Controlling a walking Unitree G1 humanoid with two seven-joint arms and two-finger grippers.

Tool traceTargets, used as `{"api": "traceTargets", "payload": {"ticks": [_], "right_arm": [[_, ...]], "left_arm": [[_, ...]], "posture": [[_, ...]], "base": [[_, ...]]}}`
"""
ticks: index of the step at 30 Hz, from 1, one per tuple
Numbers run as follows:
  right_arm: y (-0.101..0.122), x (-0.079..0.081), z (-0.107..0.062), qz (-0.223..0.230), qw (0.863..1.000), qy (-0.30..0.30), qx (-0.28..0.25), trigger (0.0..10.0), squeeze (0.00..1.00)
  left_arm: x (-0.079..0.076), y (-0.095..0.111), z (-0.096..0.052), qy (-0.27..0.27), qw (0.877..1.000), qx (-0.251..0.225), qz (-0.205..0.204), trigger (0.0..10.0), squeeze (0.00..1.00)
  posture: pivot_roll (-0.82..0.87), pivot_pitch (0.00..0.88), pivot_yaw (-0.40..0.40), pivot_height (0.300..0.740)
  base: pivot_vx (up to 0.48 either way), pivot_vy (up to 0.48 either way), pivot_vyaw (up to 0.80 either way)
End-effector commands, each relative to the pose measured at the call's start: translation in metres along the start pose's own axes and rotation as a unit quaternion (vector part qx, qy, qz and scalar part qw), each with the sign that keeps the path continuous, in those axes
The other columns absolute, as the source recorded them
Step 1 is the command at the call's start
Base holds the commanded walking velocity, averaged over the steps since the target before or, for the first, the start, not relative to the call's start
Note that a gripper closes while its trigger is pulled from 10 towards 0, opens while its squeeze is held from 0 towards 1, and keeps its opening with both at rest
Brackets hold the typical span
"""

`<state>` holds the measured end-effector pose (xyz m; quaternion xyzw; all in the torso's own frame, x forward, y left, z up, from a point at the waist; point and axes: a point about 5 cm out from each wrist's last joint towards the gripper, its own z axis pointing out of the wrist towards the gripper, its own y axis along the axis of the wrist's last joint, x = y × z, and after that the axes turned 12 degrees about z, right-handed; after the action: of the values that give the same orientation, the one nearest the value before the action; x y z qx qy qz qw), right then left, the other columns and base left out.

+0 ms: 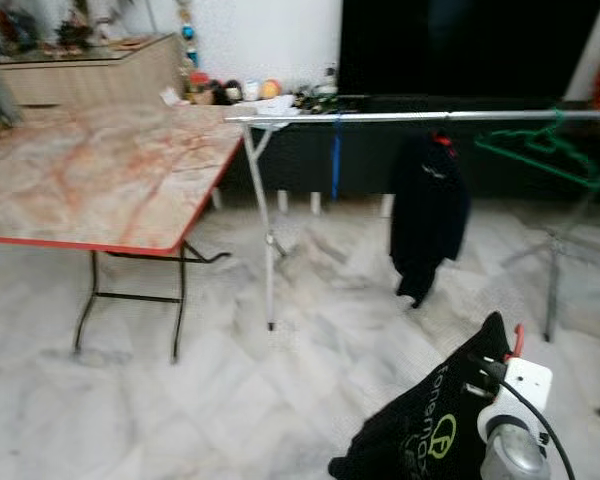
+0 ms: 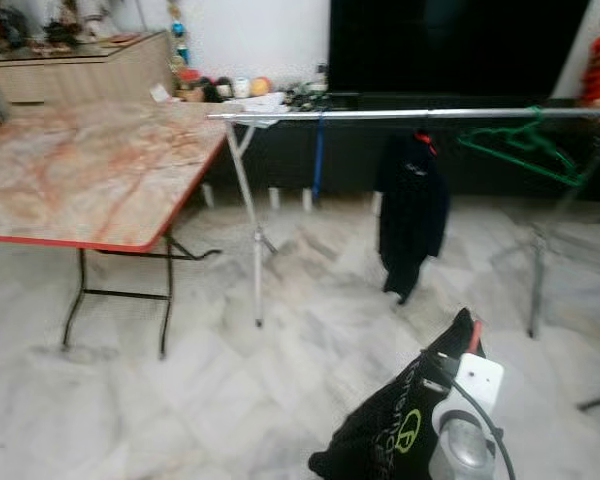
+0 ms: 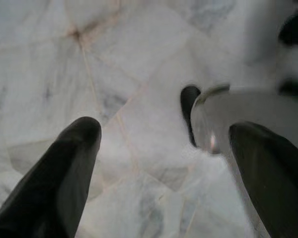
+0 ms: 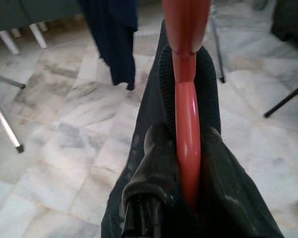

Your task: Hang hanger

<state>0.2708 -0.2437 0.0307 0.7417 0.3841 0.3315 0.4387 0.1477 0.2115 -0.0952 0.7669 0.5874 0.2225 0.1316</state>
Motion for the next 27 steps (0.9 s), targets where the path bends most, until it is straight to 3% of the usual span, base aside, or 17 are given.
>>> {"api": "traceTargets", "payload": {"ticks": [1,5,19,27], "right_arm": [[0.011,0.009,0.003,0.003,1.0,0.014,-0.016,10.0,0.0],[0.008,0.007,0.002,0.004,1.0,0.011,-0.01,10.0,0.0],[0.0,0.017,0.006,-0.006,0.999,0.037,0.026,10.0,0.0],[0.002,0.025,0.012,-0.048,0.994,0.079,0.05,10.0,0.0]], "left_arm": [[0.001,-0.003,-0.001,0.001,1.0,0.007,0.0,10.0,0.0],[0.002,-0.005,-0.001,0.003,1.0,0.011,-0.012,10.0,0.0],[0.005,-0.002,0.0,0.007,1.0,0.008,-0.009,10.0,0.0],[0.008,0.003,0.0,0.016,1.0,-0.005,0.01,10.0,0.0]], "posture": [[0.04,0.0,0.041,0.74],[0.05,0.0,0.043,0.74],[0.06,0.0,0.058,0.74],[0.07,0.0,0.061,0.74]], "base": [[0.0,0.0,0.0],[0.0,0.07,0.0],[0.0,0.472,0.0],[0.0,0.0,0.0]]}}
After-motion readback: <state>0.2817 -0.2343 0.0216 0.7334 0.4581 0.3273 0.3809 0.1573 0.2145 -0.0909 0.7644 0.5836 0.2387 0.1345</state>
